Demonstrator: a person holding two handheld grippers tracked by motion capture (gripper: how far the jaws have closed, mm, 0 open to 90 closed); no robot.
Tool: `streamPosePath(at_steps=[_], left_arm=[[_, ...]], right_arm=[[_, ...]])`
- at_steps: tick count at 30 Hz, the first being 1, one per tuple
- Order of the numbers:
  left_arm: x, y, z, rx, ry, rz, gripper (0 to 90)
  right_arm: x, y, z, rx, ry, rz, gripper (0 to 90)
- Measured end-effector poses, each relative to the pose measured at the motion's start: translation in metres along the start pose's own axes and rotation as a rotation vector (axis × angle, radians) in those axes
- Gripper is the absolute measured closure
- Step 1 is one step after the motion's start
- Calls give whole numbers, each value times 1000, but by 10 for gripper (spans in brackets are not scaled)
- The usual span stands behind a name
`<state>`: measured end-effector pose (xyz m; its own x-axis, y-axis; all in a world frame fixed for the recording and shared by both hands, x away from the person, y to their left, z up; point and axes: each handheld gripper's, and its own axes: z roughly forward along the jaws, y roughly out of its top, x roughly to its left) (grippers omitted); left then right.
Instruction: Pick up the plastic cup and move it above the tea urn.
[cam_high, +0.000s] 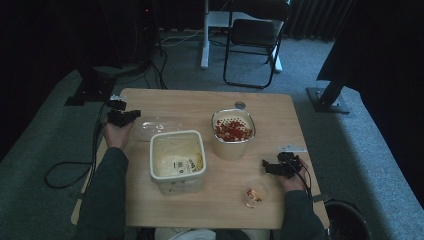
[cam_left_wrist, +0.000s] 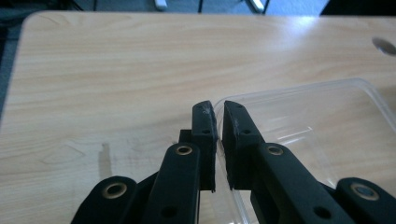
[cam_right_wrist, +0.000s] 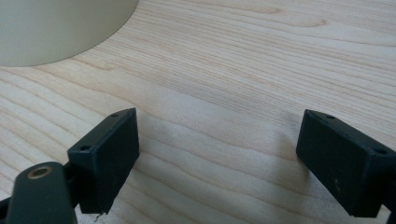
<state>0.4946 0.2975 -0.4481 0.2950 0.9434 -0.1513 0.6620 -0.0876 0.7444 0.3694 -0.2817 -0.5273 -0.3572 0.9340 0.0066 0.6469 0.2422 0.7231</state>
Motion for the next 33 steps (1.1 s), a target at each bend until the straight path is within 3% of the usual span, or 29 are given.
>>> streamPosePath(at_steps=[2,6,11,19,26,33], left_arm=[[-1,-4,5,28,3,9,834],[1,-11,14,60,2,-12,811],[2,-15,19,81,1,-11,756],[1,-16,21,113,23,9,776],[-1,-13,14,79,2,-18,806],[-1,-4,-5,1,-6,-55,836]], right_arm=[[0,0,0,0,0,0,127],[0,0,0,0,0,-1,127],[0,0,0,0,0,0,127],[0,0,0,0,0,0,127],[0,0,0,0,0,-1,127],[0,0,0,0,0,0,127]])
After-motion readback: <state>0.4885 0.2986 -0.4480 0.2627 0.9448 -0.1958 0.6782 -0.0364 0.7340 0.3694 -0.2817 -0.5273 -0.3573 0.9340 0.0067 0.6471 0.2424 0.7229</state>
